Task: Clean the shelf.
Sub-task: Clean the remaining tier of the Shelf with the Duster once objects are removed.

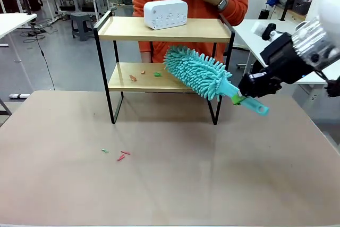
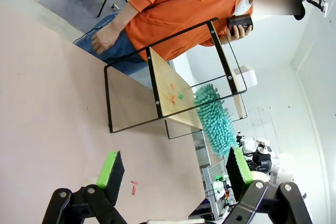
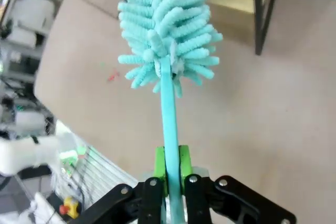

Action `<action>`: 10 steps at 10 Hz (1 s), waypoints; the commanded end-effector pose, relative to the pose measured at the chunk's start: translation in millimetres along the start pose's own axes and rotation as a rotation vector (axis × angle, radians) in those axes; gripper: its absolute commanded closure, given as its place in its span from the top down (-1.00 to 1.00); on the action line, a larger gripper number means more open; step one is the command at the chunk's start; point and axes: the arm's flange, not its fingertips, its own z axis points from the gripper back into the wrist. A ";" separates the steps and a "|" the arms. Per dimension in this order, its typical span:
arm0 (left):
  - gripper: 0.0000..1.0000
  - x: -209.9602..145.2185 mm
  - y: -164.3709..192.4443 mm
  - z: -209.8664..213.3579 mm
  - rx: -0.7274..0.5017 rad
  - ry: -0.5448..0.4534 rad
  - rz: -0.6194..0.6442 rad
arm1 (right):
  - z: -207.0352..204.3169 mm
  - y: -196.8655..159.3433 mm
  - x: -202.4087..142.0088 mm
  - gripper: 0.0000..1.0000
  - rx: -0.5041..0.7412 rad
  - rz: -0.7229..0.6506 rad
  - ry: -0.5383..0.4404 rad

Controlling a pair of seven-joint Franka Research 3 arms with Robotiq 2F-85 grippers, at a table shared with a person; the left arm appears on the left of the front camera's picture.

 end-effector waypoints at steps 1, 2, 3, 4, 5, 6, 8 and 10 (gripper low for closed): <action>1.00 0.5 -1.5 -0.2 -0.017 -0.010 -0.009 | -29.0 8.8 5.5 -0.74 -0.052 -0.077 -0.054; 1.00 0.5 -1.5 -0.2 -0.017 -0.010 -0.009 | -39.0 9.6 11.9 -0.74 -0.057 -0.088 -0.058; 1.00 0.5 -1.5 -0.2 -0.017 -0.010 -0.009 | -50.4 10.7 20.4 -0.74 -0.070 -0.104 -0.050; 1.00 0.5 -1.5 -0.2 -0.017 -0.010 -0.009 | -58.5 12.0 29.1 -0.74 -0.080 -0.107 -0.045; 1.00 0.5 -1.5 -0.2 -0.017 -0.010 -0.009 | -64.4 16.2 36.5 -0.74 -0.074 -0.097 -0.033; 1.00 0.5 -1.5 -0.2 -0.017 -0.010 -0.009 | -70.3 21.5 44.2 -0.74 -0.062 -0.069 -0.017; 1.00 0.5 -1.5 -0.2 -0.017 -0.010 -0.009 | -81.8 31.2 54.2 -0.74 -0.028 -0.033 0.030; 1.00 0.5 -1.5 -0.2 -0.017 -0.010 -0.009 | -95.5 35.4 64.1 -0.74 0.023 0.001 0.100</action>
